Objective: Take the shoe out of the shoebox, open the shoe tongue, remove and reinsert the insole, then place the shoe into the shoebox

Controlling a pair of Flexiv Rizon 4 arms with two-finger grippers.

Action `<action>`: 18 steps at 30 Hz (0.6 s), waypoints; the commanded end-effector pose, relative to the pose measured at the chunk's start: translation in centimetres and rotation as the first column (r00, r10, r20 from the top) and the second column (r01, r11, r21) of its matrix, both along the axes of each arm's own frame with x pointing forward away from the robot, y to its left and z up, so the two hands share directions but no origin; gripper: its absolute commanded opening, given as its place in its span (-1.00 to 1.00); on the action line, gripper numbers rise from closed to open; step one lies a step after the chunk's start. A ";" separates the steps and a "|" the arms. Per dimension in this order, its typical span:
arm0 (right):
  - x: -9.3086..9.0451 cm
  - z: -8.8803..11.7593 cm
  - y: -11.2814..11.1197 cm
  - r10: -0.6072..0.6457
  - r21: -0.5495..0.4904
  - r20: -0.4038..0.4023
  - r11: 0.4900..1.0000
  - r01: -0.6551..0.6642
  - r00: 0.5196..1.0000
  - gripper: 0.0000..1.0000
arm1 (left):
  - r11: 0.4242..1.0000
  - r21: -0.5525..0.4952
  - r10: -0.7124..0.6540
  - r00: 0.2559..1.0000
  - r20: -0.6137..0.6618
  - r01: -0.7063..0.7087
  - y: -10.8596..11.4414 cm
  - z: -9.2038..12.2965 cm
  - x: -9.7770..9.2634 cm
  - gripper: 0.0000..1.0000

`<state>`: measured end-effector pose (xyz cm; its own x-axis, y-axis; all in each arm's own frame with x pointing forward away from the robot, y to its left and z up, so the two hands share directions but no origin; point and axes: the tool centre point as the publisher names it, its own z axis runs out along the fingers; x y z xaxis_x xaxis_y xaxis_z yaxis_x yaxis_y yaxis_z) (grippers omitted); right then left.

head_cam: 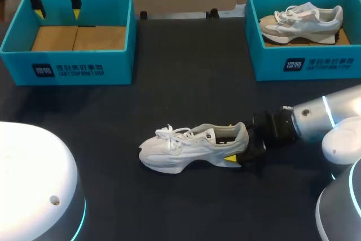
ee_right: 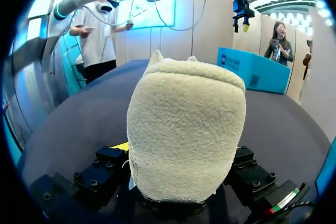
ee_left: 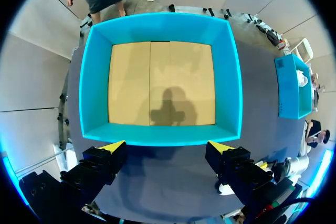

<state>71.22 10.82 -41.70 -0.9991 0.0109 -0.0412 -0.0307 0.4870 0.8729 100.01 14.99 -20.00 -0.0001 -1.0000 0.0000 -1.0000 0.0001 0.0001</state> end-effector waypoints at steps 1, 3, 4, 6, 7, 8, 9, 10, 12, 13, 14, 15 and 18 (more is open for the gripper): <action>0.3 -0.4 0.1 -0.001 -0.004 0.000 1.000 0.001 1.000 -1.00 | 1.000 0.000 0.000 1.000 0.000 0.000 0.0 0.0 0.0 1.00; 0.3 -0.4 0.1 -0.001 -0.004 0.000 1.000 0.001 1.000 -1.00 | 1.000 0.000 0.000 1.000 0.000 0.000 0.0 0.0 0.0 1.00; 0.3 -0.4 0.1 -0.001 -0.004 0.000 1.000 0.001 1.000 -1.00 | 1.000 0.000 0.000 1.000 0.000 0.000 0.0 0.0 0.0 1.00; 0.3 -0.4 0.1 -0.001 -0.004 0.000 1.000 0.001 1.000 -1.00 | 1.000 0.000 0.000 1.000 0.000 0.000 0.0 0.0 0.0 1.00; 0.3 -0.4 0.1 -0.001 -0.004 0.000 1.000 0.001 1.000 -1.00 | 1.000 0.000 0.000 1.000 0.000 0.000 0.0 0.0 0.0 1.00; 0.3 -0.4 0.1 -0.001 -0.004 0.000 1.000 0.001 1.000 -1.00 | 1.000 0.000 0.000 1.000 0.000 0.000 0.0 0.0 0.0 1.00; 0.3 -0.4 0.1 -0.001 -0.004 0.000 1.000 0.001 1.000 -1.00 | 1.000 0.000 0.000 1.000 0.000 0.000 0.0 0.0 0.0 1.00; 0.3 -0.4 0.1 -0.001 -0.004 0.000 1.000 0.001 1.000 -1.00 | 1.000 0.000 0.000 1.000 0.000 0.000 0.0 0.0 0.0 1.00; 0.3 -0.4 0.1 -0.001 -0.004 0.000 1.000 0.001 1.000 -1.00 | 0.999 0.012 0.052 0.999 0.016 -0.052 -1.7 0.3 -2.0 1.00; 0.3 -0.4 0.1 -0.001 -0.004 0.000 1.000 0.001 1.000 -1.00 | 0.998 0.008 0.057 0.998 0.023 -0.057 -2.1 0.4 -2.5 1.00; 0.3 -0.4 0.1 -0.001 -0.004 0.000 1.000 0.001 1.000 -1.00 | 0.997 0.018 0.073 0.997 0.030 -0.073 -3.0 0.5 -3.6 1.00; 0.3 -0.4 0.1 -0.001 -0.004 0.000 1.000 0.001 1.000 -1.00 | 0.995 0.026 0.096 0.995 0.038 -0.097 -3.7 0.6 -4.3 1.00; 0.3 -0.4 0.1 -0.001 -0.004 0.000 1.000 0.001 1.000 -1.00 | 0.990 0.029 0.135 0.990 0.043 -0.137 -5.5 0.8 -6.4 1.00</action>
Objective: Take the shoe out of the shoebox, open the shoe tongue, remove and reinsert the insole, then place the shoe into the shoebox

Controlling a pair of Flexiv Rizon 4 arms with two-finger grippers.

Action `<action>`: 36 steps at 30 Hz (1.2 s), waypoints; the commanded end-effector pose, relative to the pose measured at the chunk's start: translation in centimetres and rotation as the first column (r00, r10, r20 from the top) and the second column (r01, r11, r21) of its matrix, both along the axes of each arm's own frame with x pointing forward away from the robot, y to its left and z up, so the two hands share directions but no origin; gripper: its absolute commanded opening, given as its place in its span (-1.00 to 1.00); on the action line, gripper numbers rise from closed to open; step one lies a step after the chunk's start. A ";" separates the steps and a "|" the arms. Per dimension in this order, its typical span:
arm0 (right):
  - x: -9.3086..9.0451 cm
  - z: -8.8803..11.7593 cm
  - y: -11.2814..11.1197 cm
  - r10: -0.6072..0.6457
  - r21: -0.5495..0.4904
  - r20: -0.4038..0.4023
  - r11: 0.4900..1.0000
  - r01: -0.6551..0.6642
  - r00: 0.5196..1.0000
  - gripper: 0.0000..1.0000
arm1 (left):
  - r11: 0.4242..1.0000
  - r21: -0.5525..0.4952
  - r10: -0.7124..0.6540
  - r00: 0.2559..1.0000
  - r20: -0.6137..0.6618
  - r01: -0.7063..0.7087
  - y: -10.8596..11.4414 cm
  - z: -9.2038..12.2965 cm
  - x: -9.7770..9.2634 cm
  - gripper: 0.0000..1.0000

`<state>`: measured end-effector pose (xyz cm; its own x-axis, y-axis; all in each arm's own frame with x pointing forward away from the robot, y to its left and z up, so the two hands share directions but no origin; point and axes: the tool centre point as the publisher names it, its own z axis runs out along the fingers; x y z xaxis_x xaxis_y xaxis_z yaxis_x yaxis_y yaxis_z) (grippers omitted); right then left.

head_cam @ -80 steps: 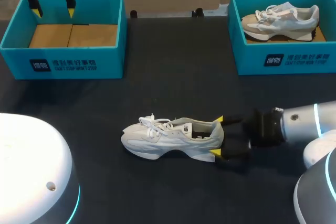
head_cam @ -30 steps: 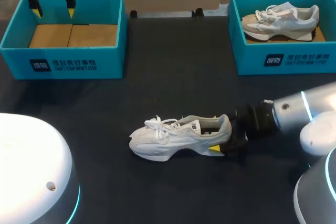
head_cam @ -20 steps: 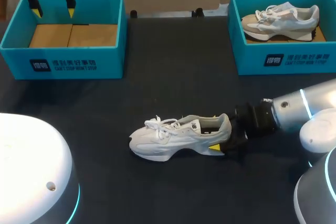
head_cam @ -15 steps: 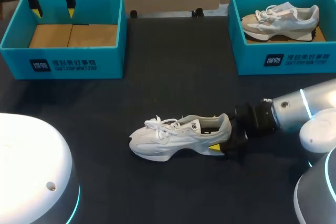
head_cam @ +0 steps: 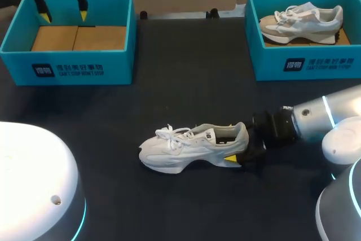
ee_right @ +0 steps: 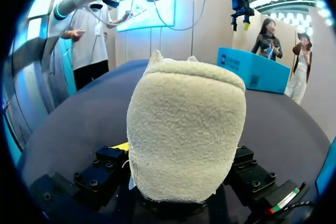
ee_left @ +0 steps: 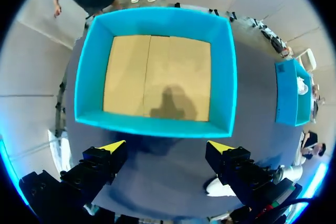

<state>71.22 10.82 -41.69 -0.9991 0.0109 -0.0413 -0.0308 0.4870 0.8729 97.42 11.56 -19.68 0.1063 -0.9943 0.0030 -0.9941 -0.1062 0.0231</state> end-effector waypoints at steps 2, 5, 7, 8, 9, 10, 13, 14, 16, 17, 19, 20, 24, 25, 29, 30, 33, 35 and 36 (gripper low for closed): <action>0.3 -0.4 0.1 -0.001 -0.004 0.000 1.000 0.001 1.000 -1.00 | 0.997 0.060 0.041 0.997 0.062 -0.044 -3.4 0.3 -5.1 1.00; 0.3 -0.4 0.1 -0.001 -0.004 0.000 1.000 0.001 1.000 -1.00 | 0.996 0.065 0.055 0.996 0.067 -0.059 -5.2 0.1 -7.1 1.00; 0.3 -0.4 0.1 -0.001 -0.004 0.000 1.000 0.001 1.000 -1.00 | 0.997 0.049 0.064 0.996 0.058 -0.066 -6.2 0.0 -8.4 1.00; 0.3 -0.4 0.1 -0.001 -0.004 0.000 1.000 0.001 1.000 -1.00 | 0.997 0.049 0.064 0.996 0.060 -0.067 -6.7 -0.1 -9.1 1.00; 0.3 -0.4 0.1 -0.001 -0.004 0.000 1.000 0.001 1.000 -1.00 | 0.997 0.037 0.063 0.996 0.057 -0.065 -7.1 -0.2 -9.8 1.00; 0.3 -0.4 0.1 -0.001 -0.004 0.000 1.000 0.001 1.000 -1.00 | 0.997 0.031 0.063 0.997 0.053 -0.065 -7.4 -0.2 -10.4 1.00; 0.3 -0.4 0.1 -0.001 -0.004 0.000 1.000 0.001 1.000 -1.00 | 0.997 0.034 0.062 0.997 0.051 -0.064 -8.4 -0.6 -12.4 1.00; 0.3 -0.4 0.1 -0.001 -0.004 0.000 1.000 0.001 1.000 -1.00 | 0.997 0.033 0.063 0.997 0.050 -0.064 -8.6 -0.7 -12.9 1.00; 0.3 -0.4 0.1 -0.001 -0.004 0.000 1.000 0.001 1.000 -1.00 | 0.997 0.030 0.065 0.997 0.047 -0.066 -9.0 -0.8 -14.0 1.00; 0.3 -0.4 0.1 -0.001 -0.004 0.000 1.000 0.001 1.000 -1.00 | 0.997 0.025 0.067 0.997 0.044 -0.068 -9.2 -0.8 -14.5 1.00; 0.3 -0.4 0.1 -0.001 -0.004 0.000 1.000 0.001 1.000 -1.00 | 0.997 0.020 0.075 0.996 0.039 -0.076 -9.8 -1.0 -15.7 1.00; 0.3 -0.4 0.1 -0.001 -0.004 0.000 1.000 0.001 1.000 -1.00 | 0.997 0.020 0.079 0.996 0.037 -0.080 -10.0 -1.1 -16.3 1.00; 0.3 -0.4 0.1 -0.001 -0.004 0.000 1.000 0.001 1.000 -1.00 | 0.995 0.015 0.094 0.995 0.025 -0.094 -11.0 -1.5 -18.7 1.00; 0.3 -0.4 0.1 -0.001 -0.004 0.000 1.000 0.001 1.000 -1.00 | 0.995 0.016 0.095 0.995 0.024 -0.095 -11.2 -1.6 -19.3 1.00; 0.3 -0.4 0.1 -0.001 -0.004 0.000 1.000 0.001 1.000 -1.00 | 0.996 0.028 0.087 0.996 0.009 -0.087 -11.6 -2.2 -21.3 1.00; 0.3 -0.4 0.1 -0.001 -0.004 0.000 1.000 0.001 1.000 -1.00 | 0.995 0.030 0.090 0.996 0.005 -0.090 -11.6 -2.4 -21.6 1.00; 0.3 -0.4 0.1 -0.001 -0.004 0.000 1.000 0.001 1.000 -1.00 | 0.995 0.025 0.092 0.996 -0.005 -0.092 -11.5 -2.6 -22.4 1.00; 0.3 -0.4 0.1 -0.001 -0.004 0.000 1.000 0.001 1.000 -1.00 | 0.995 0.016 0.103 0.995 -0.017 -0.103 -11.3 -2.6 -23.0 1.00; 0.3 -0.4 0.1 -0.001 -0.004 0.000 1.000 0.001 1.000 -1.00 | 0.994 0.019 0.104 0.994 -0.017 -0.103 -11.3 -2.7 -23.4 1.00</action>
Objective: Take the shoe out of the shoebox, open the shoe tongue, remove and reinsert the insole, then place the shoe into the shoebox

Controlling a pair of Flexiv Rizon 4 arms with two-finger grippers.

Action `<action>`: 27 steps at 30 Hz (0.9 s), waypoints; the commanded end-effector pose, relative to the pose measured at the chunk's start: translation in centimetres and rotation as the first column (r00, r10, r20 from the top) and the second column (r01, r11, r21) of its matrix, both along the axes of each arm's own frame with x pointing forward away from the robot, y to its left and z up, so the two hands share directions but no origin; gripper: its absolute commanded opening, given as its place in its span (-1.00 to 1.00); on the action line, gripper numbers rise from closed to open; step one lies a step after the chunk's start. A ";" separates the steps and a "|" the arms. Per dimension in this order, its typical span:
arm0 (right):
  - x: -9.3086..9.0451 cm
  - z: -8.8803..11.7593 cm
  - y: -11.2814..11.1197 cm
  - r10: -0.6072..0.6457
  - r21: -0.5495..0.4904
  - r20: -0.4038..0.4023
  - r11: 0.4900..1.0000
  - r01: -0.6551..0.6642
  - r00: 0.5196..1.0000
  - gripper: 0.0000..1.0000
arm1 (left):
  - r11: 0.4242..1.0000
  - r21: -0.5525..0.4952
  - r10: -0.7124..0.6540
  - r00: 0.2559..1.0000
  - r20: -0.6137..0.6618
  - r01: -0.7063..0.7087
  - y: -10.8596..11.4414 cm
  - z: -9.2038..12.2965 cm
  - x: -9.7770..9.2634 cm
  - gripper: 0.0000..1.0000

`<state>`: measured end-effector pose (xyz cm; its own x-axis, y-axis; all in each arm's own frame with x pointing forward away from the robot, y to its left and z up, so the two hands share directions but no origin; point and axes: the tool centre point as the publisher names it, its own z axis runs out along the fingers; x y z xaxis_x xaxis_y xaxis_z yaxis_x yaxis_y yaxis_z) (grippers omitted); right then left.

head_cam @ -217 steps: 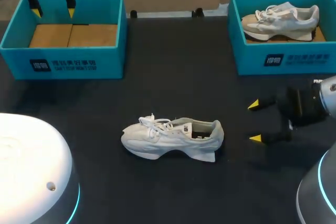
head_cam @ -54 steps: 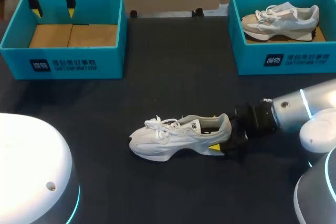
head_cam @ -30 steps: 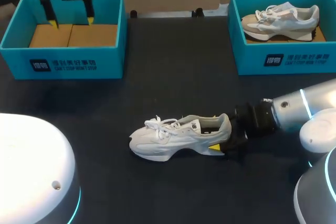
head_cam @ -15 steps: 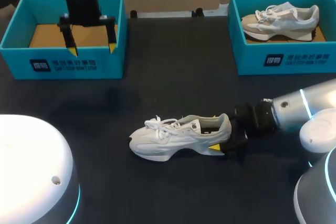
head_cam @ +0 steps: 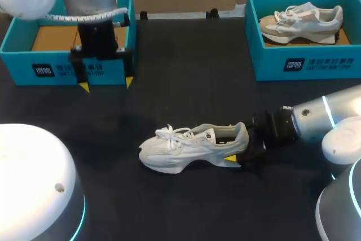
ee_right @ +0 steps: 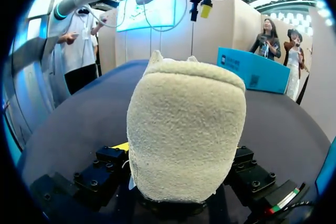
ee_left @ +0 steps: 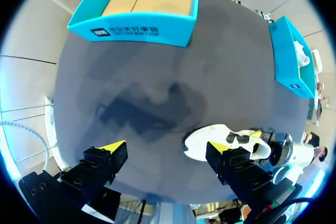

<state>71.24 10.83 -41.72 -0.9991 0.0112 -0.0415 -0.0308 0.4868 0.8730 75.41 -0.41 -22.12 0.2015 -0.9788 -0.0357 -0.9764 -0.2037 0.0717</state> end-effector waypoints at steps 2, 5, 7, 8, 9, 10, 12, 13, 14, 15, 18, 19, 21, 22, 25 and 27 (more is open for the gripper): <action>0.3 -0.3 0.1 -0.001 -0.004 -0.001 1.000 0.001 1.000 -1.00 | 1.000 -0.007 0.014 0.999 0.032 -0.014 0.6 -0.5 -2.1 1.00; 0.3 -0.3 0.1 -0.001 -0.004 -0.001 1.000 0.001 1.000 -1.00 | 1.000 -0.007 0.020 0.999 0.027 -0.020 0.3 -1.0 -3.0 1.00; 0.3 -0.3 0.1 -0.001 -0.004 -0.001 1.000 0.001 1.000 -1.00 | 0.999 -0.007 0.032 0.999 0.010 -0.032 -0.1 -1.3 -3.6 1.00; 0.3 -0.3 0.1 -0.001 -0.004 -0.001 1.000 0.001 1.000 -1.00 | 1.000 -0.009 0.027 1.000 0.011 -0.027 -0.4 -1.3 -4.0 1.00; 0.3 -0.3 0.1 -0.001 -0.004 -0.001 1.000 0.001 1.000 -1.00 | 1.000 -0.009 0.024 1.000 0.014 -0.024 -0.6 -1.3 -4.3 1.00; 0.3 -0.3 0.1 -0.001 -0.004 -0.001 1.000 0.001 1.000 -1.00 | 1.000 -0.002 0.027 1.000 0.015 -0.027 -1.1 -1.4 -4.5 1.00; 0.3 -0.3 0.1 -0.001 -0.004 -0.001 1.000 0.001 1.000 -1.00 | 1.000 0.004 0.010 0.999 0.038 -0.010 -1.9 -1.6 -4.9 1.00; 0.3 -0.3 0.1 -0.001 -0.004 -0.001 1.000 0.001 1.000 -1.00 | 1.000 0.006 0.001 0.999 0.042 -0.002 -2.3 -1.7 -5.0 1.00; 0.3 -0.3 0.1 -0.001 -0.004 -0.001 1.000 0.001 1.000 -1.00 | 1.000 0.001 -0.022 0.998 0.056 0.022 -3.0 -1.8 -5.3 1.00; 0.3 -0.3 0.1 -0.001 -0.004 -0.001 1.000 0.001 1.000 -1.00 | 0.999 -0.009 -0.032 0.998 0.051 0.033 -3.3 -1.9 -5.4 1.00; 0.3 -0.3 0.1 -0.001 -0.004 -0.001 1.000 0.001 1.000 -1.00 | 0.996 -0.023 -0.080 0.996 0.045 0.081 -4.9 -2.4 -5.9 1.00; 0.3 -0.3 0.1 -0.001 -0.004 -0.001 1.000 0.001 1.000 -1.00 | 0.996 -0.014 -0.088 0.995 0.044 0.089 -5.5 -2.6 -6.1 1.00; 0.3 -0.3 0.1 -0.001 -0.004 -0.001 1.000 0.001 1.000 -1.00 | 0.994 -0.013 -0.105 0.993 0.048 0.106 -6.6 -3.1 -6.1 1.00; 0.3 -0.3 0.1 -0.001 -0.004 -0.001 1.000 0.001 1.000 -1.00 | 0.994 -0.010 -0.112 0.992 0.049 0.113 -7.2 -3.3 -6.1 1.00; 0.3 -0.3 0.1 -0.001 -0.004 -0.001 1.000 0.001 1.000 -1.00 | 0.991 -0.003 -0.137 0.989 0.052 0.137 -8.9 -3.9 -6.2 1.00; 0.3 -0.3 0.1 -0.001 -0.004 -0.001 1.000 0.001 1.000 -1.00 | 0.988 -0.001 -0.154 0.987 0.051 0.154 -10.0 -4.1 -6.3 1.00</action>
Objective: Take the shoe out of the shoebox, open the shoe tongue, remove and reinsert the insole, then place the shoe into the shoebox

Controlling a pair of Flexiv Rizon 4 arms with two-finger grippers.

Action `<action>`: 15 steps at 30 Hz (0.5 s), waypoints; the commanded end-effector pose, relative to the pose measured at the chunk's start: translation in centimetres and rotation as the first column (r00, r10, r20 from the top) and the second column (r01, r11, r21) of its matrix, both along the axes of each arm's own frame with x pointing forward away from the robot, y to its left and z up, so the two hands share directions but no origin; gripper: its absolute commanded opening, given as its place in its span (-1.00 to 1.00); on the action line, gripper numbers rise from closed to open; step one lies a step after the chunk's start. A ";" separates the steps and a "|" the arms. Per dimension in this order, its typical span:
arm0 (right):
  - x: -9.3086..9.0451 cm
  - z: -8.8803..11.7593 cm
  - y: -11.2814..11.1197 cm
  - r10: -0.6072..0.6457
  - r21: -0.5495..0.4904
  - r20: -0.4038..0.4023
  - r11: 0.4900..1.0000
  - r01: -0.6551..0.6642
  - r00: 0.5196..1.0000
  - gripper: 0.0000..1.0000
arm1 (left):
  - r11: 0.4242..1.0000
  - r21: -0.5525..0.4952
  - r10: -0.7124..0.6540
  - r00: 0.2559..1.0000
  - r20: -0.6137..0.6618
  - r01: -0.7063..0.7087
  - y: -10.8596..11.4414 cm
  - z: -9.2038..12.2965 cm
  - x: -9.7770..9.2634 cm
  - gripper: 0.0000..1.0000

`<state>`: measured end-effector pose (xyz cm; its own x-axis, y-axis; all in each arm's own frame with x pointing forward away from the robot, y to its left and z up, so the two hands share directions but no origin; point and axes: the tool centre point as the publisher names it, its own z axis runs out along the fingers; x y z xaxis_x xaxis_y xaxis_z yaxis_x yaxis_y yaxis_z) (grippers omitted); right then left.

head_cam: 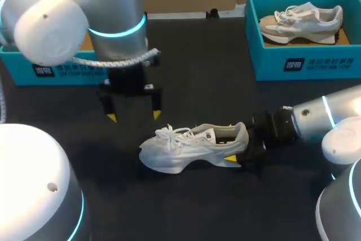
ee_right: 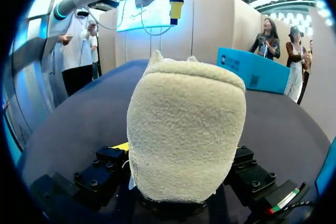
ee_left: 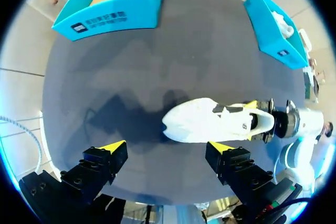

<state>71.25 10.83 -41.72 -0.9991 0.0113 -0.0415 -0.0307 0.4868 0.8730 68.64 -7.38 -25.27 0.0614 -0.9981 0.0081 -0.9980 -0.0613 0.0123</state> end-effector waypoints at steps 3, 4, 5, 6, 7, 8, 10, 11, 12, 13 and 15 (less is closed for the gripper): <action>0.3 -0.3 0.1 -0.001 -0.004 -0.001 1.000 0.001 1.000 -1.00 | 0.999 0.033 -0.033 0.999 -0.011 0.033 -4.7 -1.3 0.4 1.00; 0.3 -0.3 0.1 -0.001 -0.004 -0.001 1.000 0.001 1.000 -1.00 | 0.999 0.034 -0.039 0.999 -0.014 0.039 -5.3 -1.4 0.3 1.00; 0.3 -0.3 0.1 -0.001 -0.004 -0.001 1.000 0.001 1.000 -1.00 | 0.998 0.035 -0.043 0.999 -0.014 0.044 -5.9 -1.7 0.2 1.00; 0.3 -0.3 0.1 -0.001 -0.004 -0.001 1.000 0.001 1.000 -1.00 | 0.998 0.036 -0.046 0.999 -0.014 0.047 -6.5 -1.9 0.2 1.00; 0.3 -0.3 0.1 -0.001 -0.004 -0.001 1.000 0.001 1.000 -1.00 | 0.998 0.037 -0.053 0.998 -0.020 0.054 -7.0 -2.1 0.1 1.00; 0.3 -0.3 0.1 -0.001 -0.004 -0.001 1.000 0.001 1.000 -1.00 | 0.998 0.037 -0.058 0.998 -0.020 0.058 -7.6 -2.3 0.0 1.00; 0.3 -0.3 0.1 -0.001 -0.004 -0.001 1.000 0.001 1.000 -1.00 | 0.997 0.035 -0.071 0.997 -0.017 0.071 -8.7 -2.7 0.1 1.00; 0.3 -0.3 0.1 -0.001 -0.004 -0.001 1.000 0.001 1.000 -1.00 | 0.997 0.033 -0.074 0.997 -0.019 0.075 -9.2 -2.9 0.2 1.00; 0.3 -0.3 0.1 -0.001 -0.004 -0.001 1.000 0.001 1.000 -1.00 | 0.997 0.035 -0.075 0.997 -0.021 0.075 -9.7 -3.1 0.2 1.00; 0.3 -0.3 0.1 -0.001 -0.004 -0.001 1.000 0.001 1.000 -1.00 | 0.996 0.039 -0.082 0.996 -0.022 0.082 -10.2 -3.3 0.2 1.00; 0.3 -0.3 0.1 -0.001 -0.004 -0.001 1.000 0.001 1.000 -1.00 | 0.995 0.039 -0.087 0.996 -0.025 0.088 -11.1 -3.5 0.2 1.00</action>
<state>71.25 10.83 -41.72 -0.9991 0.0112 -0.0415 -0.0308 0.4868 0.8730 68.36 -14.97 -27.91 -0.0265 -0.9995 0.0171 -0.9994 0.0269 0.0234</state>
